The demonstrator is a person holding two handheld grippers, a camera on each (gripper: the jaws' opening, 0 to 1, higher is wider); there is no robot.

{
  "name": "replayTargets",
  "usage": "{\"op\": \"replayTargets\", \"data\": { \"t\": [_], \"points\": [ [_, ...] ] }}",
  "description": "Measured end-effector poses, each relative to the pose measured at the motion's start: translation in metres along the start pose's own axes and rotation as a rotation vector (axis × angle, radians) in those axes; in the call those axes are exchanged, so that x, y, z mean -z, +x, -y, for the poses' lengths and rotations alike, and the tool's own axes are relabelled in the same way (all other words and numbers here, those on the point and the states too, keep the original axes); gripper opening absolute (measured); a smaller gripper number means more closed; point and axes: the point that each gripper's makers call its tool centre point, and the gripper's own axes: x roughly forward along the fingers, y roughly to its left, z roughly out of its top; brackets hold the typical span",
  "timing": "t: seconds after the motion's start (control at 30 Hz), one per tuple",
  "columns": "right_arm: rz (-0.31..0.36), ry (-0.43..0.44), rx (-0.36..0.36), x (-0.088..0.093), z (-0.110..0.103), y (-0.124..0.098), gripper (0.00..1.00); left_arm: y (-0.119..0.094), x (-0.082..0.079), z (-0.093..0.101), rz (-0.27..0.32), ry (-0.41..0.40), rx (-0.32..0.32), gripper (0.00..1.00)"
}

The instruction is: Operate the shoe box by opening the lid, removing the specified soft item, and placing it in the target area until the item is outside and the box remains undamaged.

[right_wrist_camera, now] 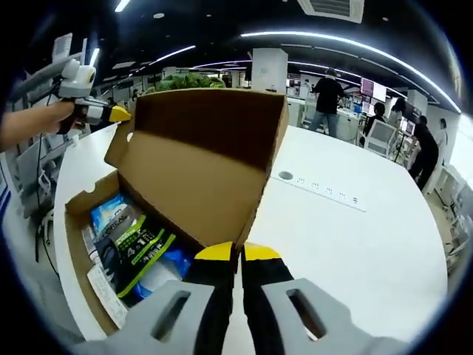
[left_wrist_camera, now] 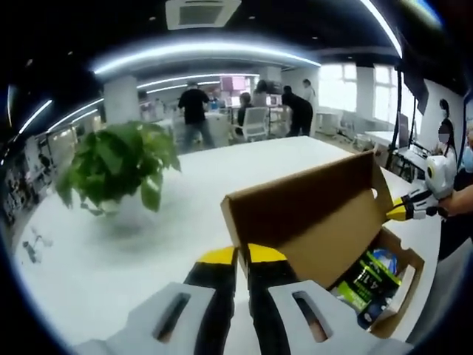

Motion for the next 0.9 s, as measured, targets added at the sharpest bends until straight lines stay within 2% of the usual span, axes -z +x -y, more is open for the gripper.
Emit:
{"op": "replayTargets", "data": {
  "t": [0.47, 0.7, 0.8, 0.9],
  "points": [
    [-0.015, 0.001, -0.003, -0.001, 0.003, 0.005, 0.01, -0.013, 0.049, 0.005, -0.085, -0.08, -0.008, 0.07],
    [-0.026, -0.003, -0.007, -0.002, 0.004, 0.009, 0.01, -0.012, 0.062, 0.015, -0.11, -0.131, 0.01, 0.08],
    [-0.031, -0.007, -0.01, -0.001, 0.005, 0.01, 0.01, -0.01, 0.068, 0.02, -0.13, -0.142, 0.02, 0.05],
    [-0.036, -0.004, -0.013, -0.001, 0.006, 0.011, 0.01, -0.008, 0.073, 0.018, -0.15, -0.143, 0.0, 0.02]
  ]
}}
